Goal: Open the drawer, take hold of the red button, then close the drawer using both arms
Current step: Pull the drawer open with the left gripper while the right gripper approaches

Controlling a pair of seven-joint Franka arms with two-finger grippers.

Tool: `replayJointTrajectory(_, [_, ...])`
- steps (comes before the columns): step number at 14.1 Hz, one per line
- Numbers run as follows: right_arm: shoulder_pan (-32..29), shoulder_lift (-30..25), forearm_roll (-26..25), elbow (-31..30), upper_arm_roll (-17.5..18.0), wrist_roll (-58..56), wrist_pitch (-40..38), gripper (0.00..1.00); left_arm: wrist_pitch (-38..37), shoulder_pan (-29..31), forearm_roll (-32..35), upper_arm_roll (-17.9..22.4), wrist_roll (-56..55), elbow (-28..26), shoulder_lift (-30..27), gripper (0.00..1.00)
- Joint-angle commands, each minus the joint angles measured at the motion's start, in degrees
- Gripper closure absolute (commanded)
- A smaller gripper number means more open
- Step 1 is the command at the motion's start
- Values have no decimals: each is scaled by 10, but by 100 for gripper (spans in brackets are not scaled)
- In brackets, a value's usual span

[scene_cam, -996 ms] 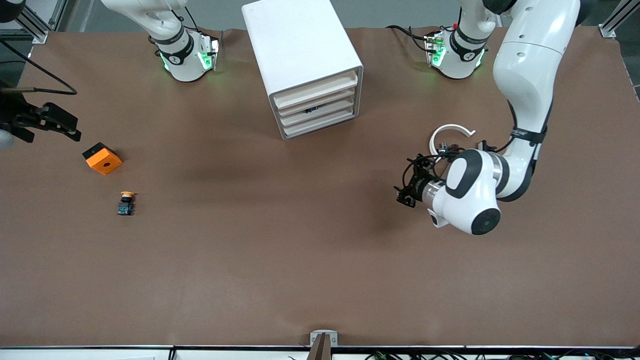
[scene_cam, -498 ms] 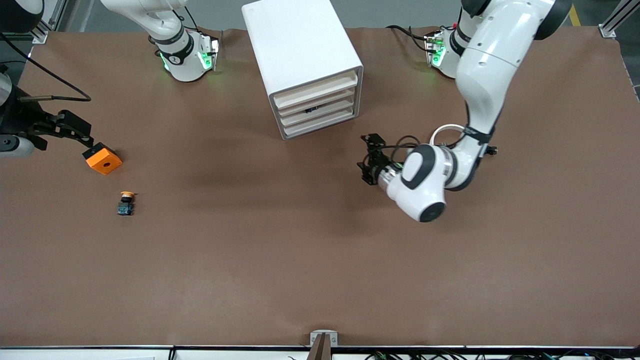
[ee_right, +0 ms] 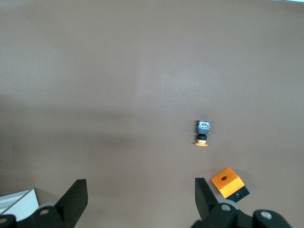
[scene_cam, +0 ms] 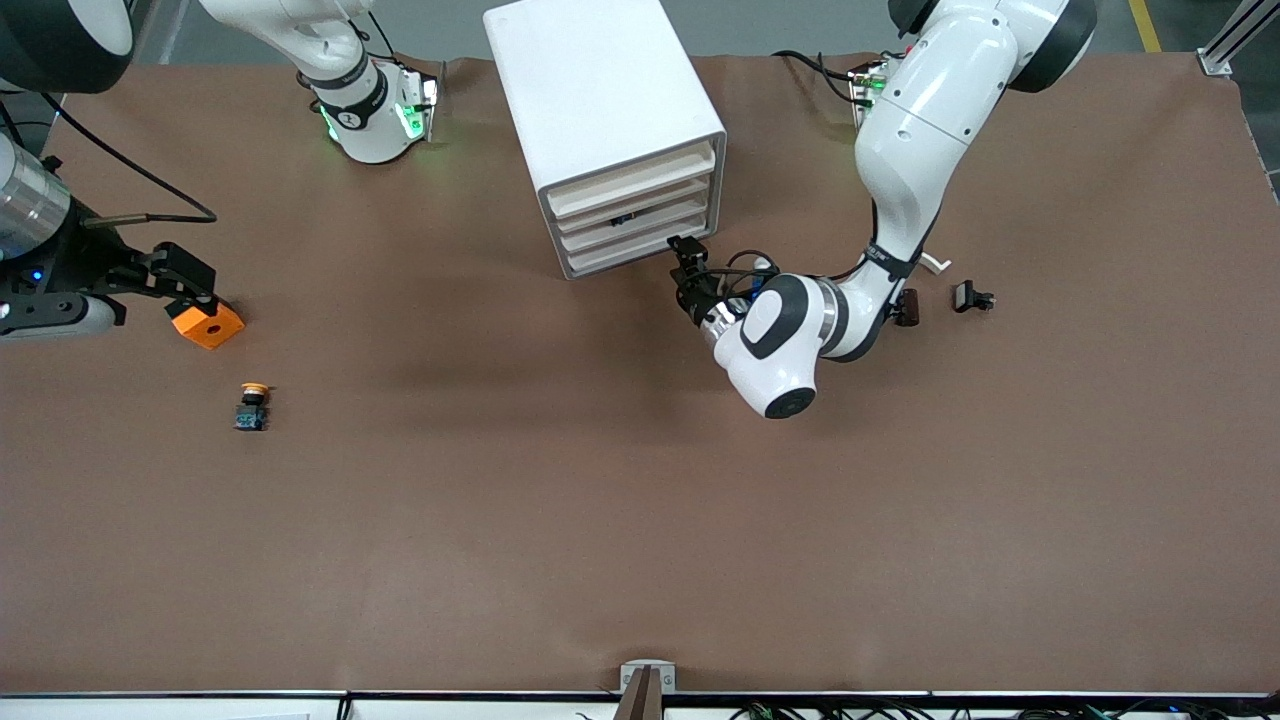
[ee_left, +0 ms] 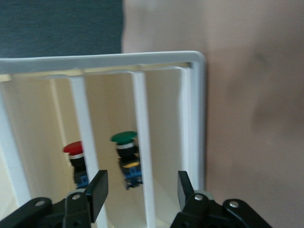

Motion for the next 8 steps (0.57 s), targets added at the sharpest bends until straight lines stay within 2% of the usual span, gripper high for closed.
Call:
replayJointTrajectory(1, [4,7,6,17,-3,3,-3,0,-26,-20,-33,4,-42,14,15,41])
replayJointTrajectory(4, [9,8,7,17,-3,7,-3,0,-44,-30,-46,4,-61,14,24,44])
replayJointTrajectory(6, [17,12,12,17,-3,7,-3,0,-54,-34,-46,4,-71,14,25,50])
replayJointTrajectory(8, [32,25,7,18,-3,10,-3,0,-76,-32,-54,4,-73,15,24,50])
